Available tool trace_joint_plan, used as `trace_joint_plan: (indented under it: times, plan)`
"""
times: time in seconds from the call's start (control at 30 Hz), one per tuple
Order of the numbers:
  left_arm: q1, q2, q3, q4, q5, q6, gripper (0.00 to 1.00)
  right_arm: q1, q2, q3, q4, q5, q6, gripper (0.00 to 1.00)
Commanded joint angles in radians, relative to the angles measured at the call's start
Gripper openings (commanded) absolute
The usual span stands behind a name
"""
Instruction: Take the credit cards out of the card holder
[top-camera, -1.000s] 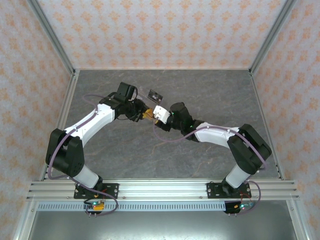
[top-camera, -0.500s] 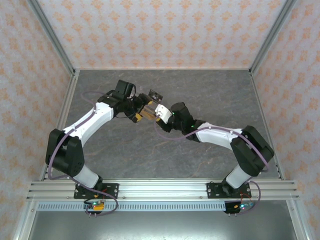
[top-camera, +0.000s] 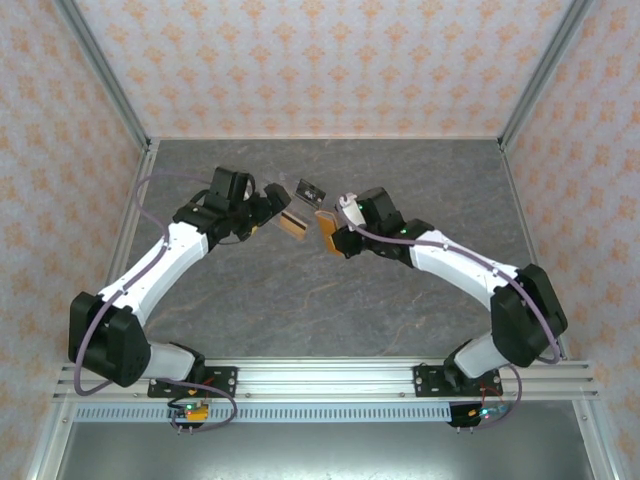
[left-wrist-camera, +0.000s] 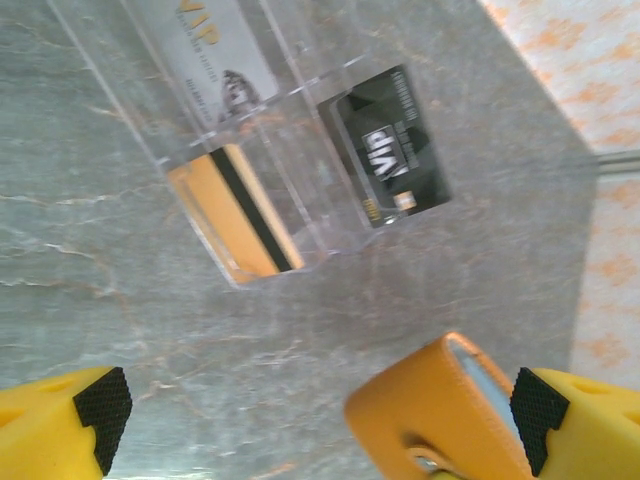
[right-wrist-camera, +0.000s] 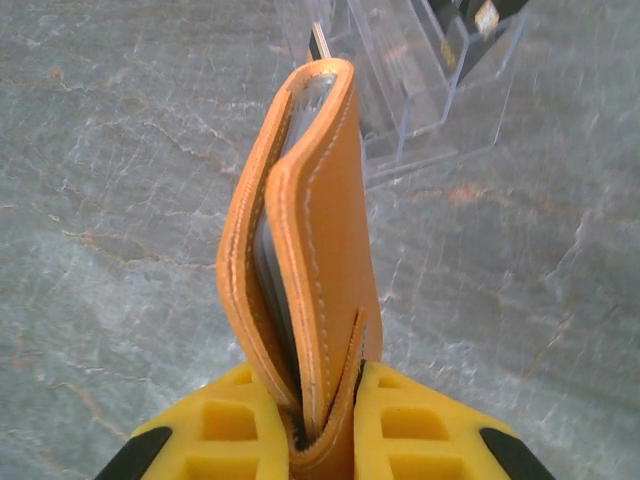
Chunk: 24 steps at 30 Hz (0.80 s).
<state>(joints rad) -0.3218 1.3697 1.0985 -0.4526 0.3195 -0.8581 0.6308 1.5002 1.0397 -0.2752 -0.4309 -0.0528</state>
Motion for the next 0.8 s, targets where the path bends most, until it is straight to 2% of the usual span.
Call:
trace_joint_plan:
  times: [0.0, 0.13, 0.27, 0.37, 0.47, 0.57, 0.7, 0.77]
  plan:
    - [-0.027, 0.000, -0.036, 0.034, -0.066, 0.116, 1.00, -0.015, 0.065, 0.060, -0.158, -0.066, 0.125, 0.14]
    - [-0.067, 0.009, -0.051, 0.044, -0.104, 0.159, 1.00, -0.050, 0.111, 0.073, -0.150, -0.165, 0.196, 0.17]
    - [-0.087, 0.030, -0.064, 0.069, -0.107, 0.169, 1.00, -0.093, 0.184, 0.136, -0.242, -0.228, 0.249, 0.20]
    - [-0.098, 0.055, -0.063, 0.080, -0.093, 0.169, 1.00, -0.129, 0.243, 0.148, -0.271, -0.309, 0.277, 0.24]
    - [-0.109, 0.074, -0.058, 0.082, -0.085, 0.164, 1.00, -0.158, 0.262, 0.137, -0.259, -0.330, 0.311, 0.32]
    - [-0.117, 0.085, -0.060, 0.090, -0.082, 0.154, 1.00, -0.169, 0.259, 0.153, -0.299, -0.202, 0.311, 0.46]
    - [-0.133, 0.099, -0.060, 0.096, -0.068, 0.164, 1.00, -0.171, 0.243, 0.156, -0.330, 0.010, 0.296, 0.49]
    - [-0.140, 0.105, -0.061, 0.095, -0.065, 0.168, 1.00, -0.171, 0.243, 0.149, -0.334, 0.049, 0.291, 0.51]
